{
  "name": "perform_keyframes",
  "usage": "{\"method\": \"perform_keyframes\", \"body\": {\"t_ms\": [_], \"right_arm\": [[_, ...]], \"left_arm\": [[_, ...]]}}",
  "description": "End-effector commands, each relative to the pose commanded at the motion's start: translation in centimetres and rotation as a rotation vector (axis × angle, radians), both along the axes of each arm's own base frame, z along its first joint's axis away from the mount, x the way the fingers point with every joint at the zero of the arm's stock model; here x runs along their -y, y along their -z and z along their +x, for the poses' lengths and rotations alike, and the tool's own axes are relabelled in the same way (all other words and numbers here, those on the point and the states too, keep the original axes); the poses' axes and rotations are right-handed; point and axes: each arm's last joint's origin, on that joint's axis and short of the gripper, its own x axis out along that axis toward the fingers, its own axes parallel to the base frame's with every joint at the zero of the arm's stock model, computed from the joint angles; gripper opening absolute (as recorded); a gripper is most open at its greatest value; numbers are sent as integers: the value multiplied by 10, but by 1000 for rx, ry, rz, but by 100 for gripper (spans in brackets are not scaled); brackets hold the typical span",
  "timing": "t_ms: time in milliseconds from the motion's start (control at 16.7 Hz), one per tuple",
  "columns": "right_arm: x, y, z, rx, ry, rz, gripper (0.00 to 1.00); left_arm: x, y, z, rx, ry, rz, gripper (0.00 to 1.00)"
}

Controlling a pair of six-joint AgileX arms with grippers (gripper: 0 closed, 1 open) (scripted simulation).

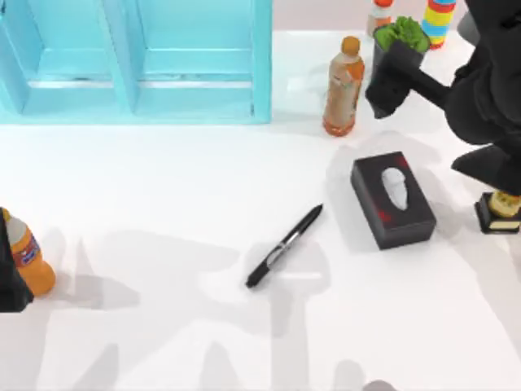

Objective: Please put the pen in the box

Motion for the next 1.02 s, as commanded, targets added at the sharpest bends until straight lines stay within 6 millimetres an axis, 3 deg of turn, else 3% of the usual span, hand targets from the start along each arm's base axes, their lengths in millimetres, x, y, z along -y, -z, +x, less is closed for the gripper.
{"method": "perform_keyframes", "body": {"t_ms": [240, 480, 660, 1020], "right_arm": [[-66, 33, 41, -241, 90, -29, 100], [-114, 74, 59, -402, 173, -86, 100], [-131, 92, 63, -458, 208, -114, 100], [-131, 94, 65, -463, 216, -116, 100]], "left_arm": [[0, 0, 0, 0, 0, 0, 100], [0, 0, 0, 0, 0, 0, 100], [0, 0, 0, 0, 0, 0, 100], [0, 0, 0, 0, 0, 0, 100]]}}
